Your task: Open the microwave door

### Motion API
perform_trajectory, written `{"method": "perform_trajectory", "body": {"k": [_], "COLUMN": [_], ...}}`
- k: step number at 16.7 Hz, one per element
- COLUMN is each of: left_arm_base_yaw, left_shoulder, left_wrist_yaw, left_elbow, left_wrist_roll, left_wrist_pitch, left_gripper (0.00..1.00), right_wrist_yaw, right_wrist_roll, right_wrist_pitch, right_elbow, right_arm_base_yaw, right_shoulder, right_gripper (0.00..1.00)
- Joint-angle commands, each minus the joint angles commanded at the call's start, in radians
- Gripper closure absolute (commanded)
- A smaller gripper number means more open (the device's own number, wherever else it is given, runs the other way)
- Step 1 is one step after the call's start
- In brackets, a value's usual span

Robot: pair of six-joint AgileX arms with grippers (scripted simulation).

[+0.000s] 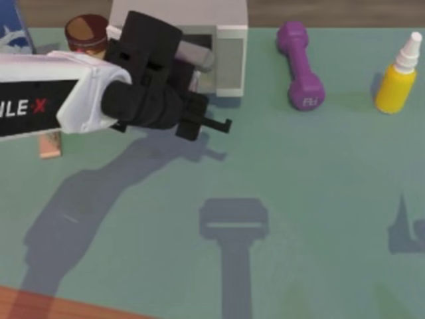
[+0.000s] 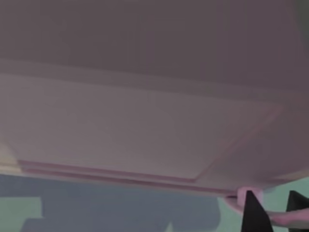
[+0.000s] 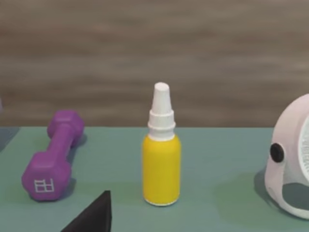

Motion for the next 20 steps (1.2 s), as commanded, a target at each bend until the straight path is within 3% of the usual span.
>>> {"method": "perform_trajectory", "body": {"k": [7, 20], "left_arm_base_yaw": [0.029, 0.029], "left_shoulder": [-0.029, -0.029], "left_wrist_yaw": [0.046, 0.046], "left_elbow": [-0.036, -0.036], "left_wrist_roll": [0.064, 0.064], "left_wrist_pitch": [0.008, 0.008], "left_gripper": [1.0, 1.0], "right_wrist_yaw": [0.0, 0.0], "right_wrist_roll": [0.0, 0.0], "right_wrist_pitch": [0.0, 0.0], "right_elbow": [0.0, 0.0], "right_arm_base_yaw": [0.0, 0.0], "right_shoulder": [0.0, 0.0], "right_gripper": [0.0, 0.0]}}
